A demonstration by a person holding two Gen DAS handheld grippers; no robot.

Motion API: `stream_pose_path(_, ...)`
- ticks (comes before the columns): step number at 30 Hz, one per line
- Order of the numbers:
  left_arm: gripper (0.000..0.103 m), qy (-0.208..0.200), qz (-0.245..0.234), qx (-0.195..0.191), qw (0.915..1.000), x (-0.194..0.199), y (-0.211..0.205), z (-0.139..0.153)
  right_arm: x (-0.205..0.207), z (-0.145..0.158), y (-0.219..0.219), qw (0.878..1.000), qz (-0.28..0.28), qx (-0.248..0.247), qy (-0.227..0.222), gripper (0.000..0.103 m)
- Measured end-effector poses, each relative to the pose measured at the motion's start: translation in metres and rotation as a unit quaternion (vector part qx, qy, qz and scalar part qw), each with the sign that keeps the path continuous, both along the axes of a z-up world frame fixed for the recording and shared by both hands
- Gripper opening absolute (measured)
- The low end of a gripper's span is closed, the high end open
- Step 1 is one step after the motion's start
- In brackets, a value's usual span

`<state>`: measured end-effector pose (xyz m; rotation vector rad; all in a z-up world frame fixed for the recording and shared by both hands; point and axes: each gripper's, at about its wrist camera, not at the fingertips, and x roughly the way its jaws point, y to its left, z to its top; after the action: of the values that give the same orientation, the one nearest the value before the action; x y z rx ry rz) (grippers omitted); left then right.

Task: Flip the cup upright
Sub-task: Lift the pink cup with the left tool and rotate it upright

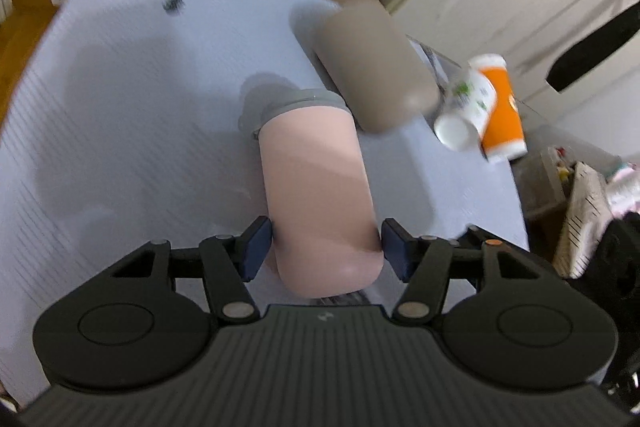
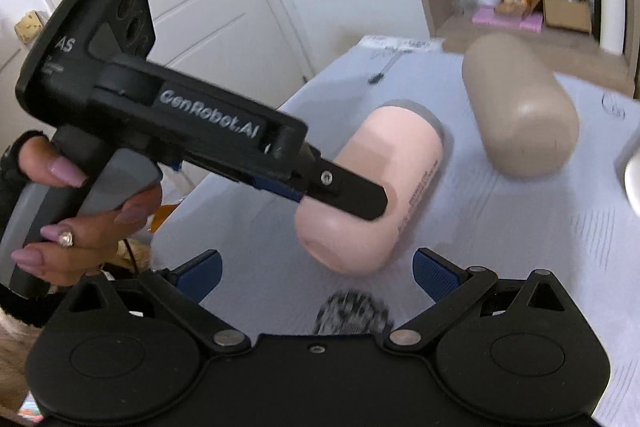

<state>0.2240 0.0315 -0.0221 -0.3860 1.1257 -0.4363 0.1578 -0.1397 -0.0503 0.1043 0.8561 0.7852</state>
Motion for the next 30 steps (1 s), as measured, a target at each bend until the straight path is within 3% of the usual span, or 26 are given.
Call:
stream_pose_path(6, 0.059, 0.017, -0.017, -0.042, 0.9988, -0.022, -0.016, -0.010, -0.020, 0.004, -0.007, 1.000, -0.008, -0.013, 0.022, 0.103)
stream_pose_path(11, 0.060, 0.033, -0.026, -0.059, 0.9974, -0.021, -0.023, -0.016, -0.009, -0.002, -0.015, 0.999, -0.021, -0.025, 0.030, 0.103)
stream_pose_path(16, 0.081, 0.025, -0.021, -0.057, 0.9978, -0.017, -0.021, -0.011, 0.003, -0.006, -0.022, 0.998, -0.030, -0.024, 0.045, 0.103)
stream_pose_path(17, 0.081, 0.019, -0.024, -0.055, 0.9980, -0.016, -0.021, -0.010, 0.006, -0.007, -0.023, 0.998, -0.030, -0.021, 0.050, 0.103)
stream_pose_path(26, 0.076, 0.006, -0.024, -0.076, 0.9968, 0.004, -0.011, -0.021, 0.031, -0.006, -0.033, 0.995, -0.047, 0.005, 0.088, 0.101)
stream_pose_path(27, 0.075, 0.004, -0.024, -0.083, 0.9962, 0.005, -0.009, -0.022, 0.034, -0.008, -0.034, 0.994, -0.050, 0.012, 0.095, 0.094)
stream_pose_path(29, 0.061, 0.000, -0.027, -0.092, 0.9954, 0.005, -0.007, -0.022, 0.039, -0.011, -0.037, 0.992, -0.050, 0.026, 0.111, 0.086)
stream_pose_path(30, 0.062, -0.003, -0.028, -0.089, 0.9956, 0.005, -0.007, -0.021, 0.041, -0.013, -0.037, 0.991, -0.051, 0.032, 0.119, 0.081)
